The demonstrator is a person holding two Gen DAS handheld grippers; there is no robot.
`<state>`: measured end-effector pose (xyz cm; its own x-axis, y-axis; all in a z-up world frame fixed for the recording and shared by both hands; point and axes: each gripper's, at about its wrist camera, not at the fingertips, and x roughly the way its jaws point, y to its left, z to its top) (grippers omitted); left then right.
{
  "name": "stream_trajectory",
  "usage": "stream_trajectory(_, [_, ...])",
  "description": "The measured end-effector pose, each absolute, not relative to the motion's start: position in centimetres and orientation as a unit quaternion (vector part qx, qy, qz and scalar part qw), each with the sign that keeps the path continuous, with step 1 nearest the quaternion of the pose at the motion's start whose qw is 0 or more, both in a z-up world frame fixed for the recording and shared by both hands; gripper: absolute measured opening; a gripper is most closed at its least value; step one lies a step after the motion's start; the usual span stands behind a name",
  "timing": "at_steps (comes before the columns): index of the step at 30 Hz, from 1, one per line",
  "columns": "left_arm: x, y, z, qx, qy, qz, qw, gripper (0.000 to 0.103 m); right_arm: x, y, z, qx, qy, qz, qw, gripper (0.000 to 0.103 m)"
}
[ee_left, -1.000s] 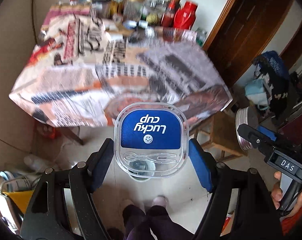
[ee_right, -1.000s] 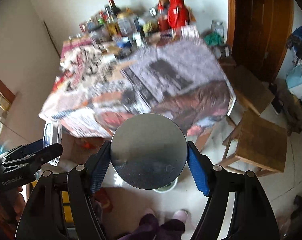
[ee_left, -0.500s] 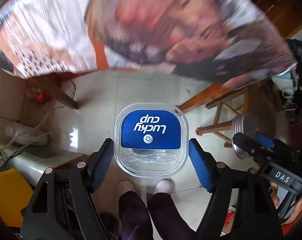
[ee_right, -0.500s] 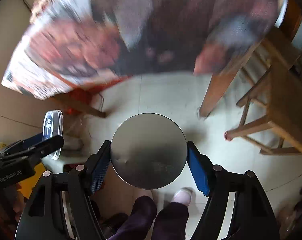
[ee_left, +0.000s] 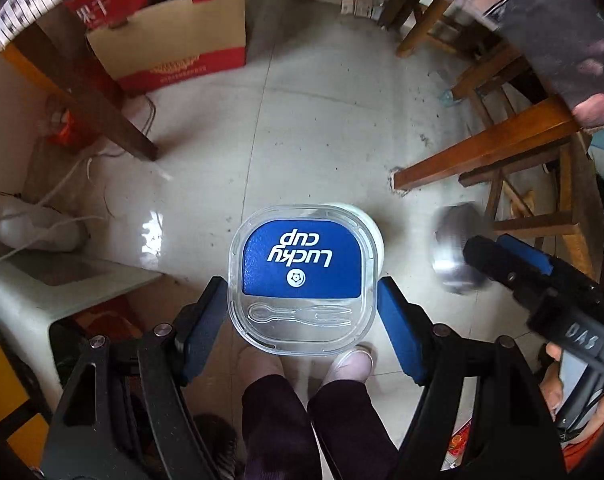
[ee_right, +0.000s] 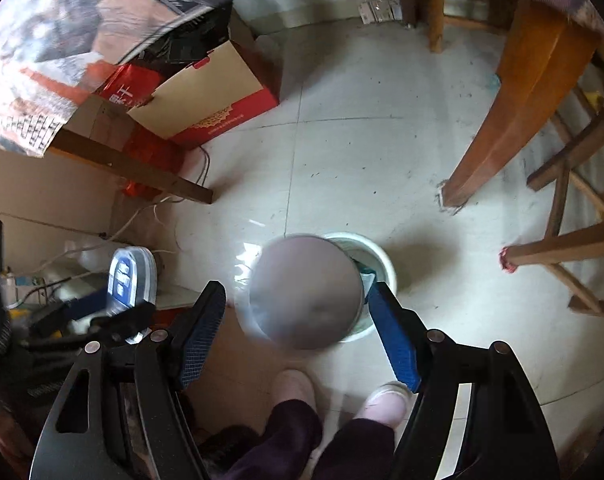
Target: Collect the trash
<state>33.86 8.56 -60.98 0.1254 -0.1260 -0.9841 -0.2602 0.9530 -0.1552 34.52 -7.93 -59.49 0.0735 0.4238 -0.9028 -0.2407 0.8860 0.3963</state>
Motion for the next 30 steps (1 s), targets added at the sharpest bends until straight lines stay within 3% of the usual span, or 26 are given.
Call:
stream_trajectory(9, [35.4,5.8,-62.8,-0.152,0.673,0.005,0.724,0.075,34.3,-9.5,-59.1,0.045,0.648,0.192,0.735,0.071])
stream_trajectory(12, [36.2,4.7,-63.5,-0.162,0.688,-0.012,0.707,0.078,34.3,-10.5,-58.2,0.036,0.644,0.181,0.742,0.071])
stream_trajectory(14, [36.6,4.2,-63.8,-0.168,0.697,-0.013,0.697,0.085,34.4,-10.9,-57.5,0.033,0.641,0.175,0.746,0.071])
stream_trajectory(17, [36.7,3.8,-63.2,-0.171,0.698,-0.016,0.695,0.086,34.5,-11.4,-56.2,0.035,0.636,0.17,0.752,0.071])
stream_trajectory(23, [36.4,3.6,-58.8,-0.145,0.683,-0.01,0.716,0.086,34.4,-11.4,-52.4,0.036,0.627,0.167,0.76,0.071])
stream_trajectory(30, [35.7,3.9,-49.3,-0.125,0.654,-0.014,0.746,0.086,33.6,-11.0,-45.8,0.039,0.611,0.173,0.772,0.071])
